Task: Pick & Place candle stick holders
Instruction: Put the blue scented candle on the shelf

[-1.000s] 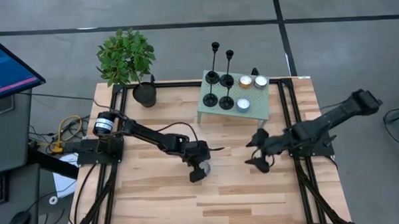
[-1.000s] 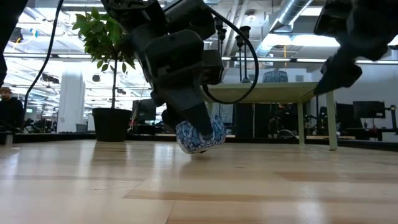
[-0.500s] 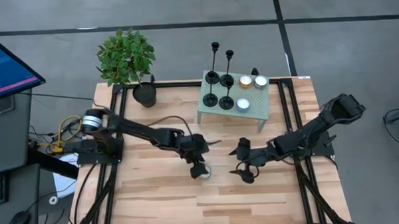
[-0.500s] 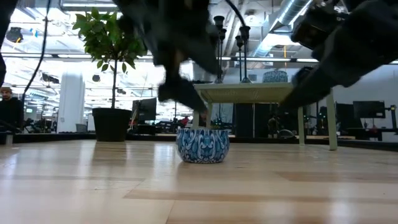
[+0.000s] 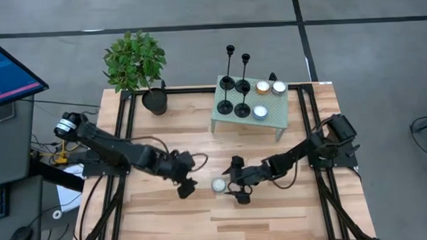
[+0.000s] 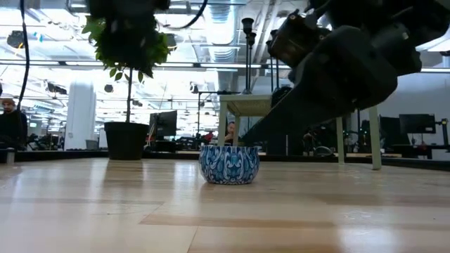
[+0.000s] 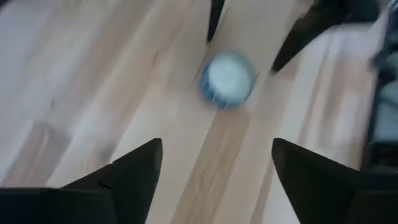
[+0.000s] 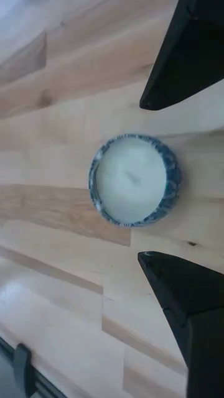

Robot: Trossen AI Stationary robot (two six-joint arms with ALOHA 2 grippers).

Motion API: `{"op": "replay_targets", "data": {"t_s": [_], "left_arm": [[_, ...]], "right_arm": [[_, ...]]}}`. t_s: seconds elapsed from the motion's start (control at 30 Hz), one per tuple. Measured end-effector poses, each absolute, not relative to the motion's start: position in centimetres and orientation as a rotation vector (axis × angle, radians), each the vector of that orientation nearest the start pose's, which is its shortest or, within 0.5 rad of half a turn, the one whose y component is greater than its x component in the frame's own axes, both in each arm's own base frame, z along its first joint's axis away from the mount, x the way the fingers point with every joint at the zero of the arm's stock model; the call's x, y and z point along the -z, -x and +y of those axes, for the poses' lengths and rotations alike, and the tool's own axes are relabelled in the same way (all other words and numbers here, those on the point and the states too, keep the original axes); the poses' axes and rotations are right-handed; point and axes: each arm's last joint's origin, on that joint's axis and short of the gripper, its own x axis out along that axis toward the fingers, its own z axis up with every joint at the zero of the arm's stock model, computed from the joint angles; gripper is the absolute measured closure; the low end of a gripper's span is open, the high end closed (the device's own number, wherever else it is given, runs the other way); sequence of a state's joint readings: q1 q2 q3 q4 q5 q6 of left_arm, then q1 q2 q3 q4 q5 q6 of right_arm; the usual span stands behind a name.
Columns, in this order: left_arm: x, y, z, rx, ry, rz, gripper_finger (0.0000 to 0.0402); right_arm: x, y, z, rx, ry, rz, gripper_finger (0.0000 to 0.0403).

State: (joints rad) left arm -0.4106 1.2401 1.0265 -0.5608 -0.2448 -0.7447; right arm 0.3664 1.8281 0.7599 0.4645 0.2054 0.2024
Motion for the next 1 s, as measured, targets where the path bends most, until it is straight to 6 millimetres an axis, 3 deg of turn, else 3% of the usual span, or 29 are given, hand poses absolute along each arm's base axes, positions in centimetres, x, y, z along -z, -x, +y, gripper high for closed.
{"op": "replay_targets", "data": {"t_s": [0.2,0.43,0.73,1.0], "left_arm": [[-24.4,-23.3,-11.1,-0.167,0.42,0.761,0.015],[-20.5,-23.5,-10.2,-0.175,0.511,0.594,0.0231],[-19.3,-23.1,-9.9,-0.124,0.559,0.648,0.0384],[-19.0,-24.0,-10.2,-0.121,0.577,0.591,0.0398]], "right_arm": [[-11.5,-32.3,11.0,-0.067,-0.03,0.599,0.0022],[-11.8,-32.7,10.6,-0.103,-0.023,0.562,0.0022],[-10.8,-32.8,10.8,-0.102,0.005,0.583,0.0022],[-8.1,-33.6,11.4,-0.094,-0.036,0.625,0.0022]]}}
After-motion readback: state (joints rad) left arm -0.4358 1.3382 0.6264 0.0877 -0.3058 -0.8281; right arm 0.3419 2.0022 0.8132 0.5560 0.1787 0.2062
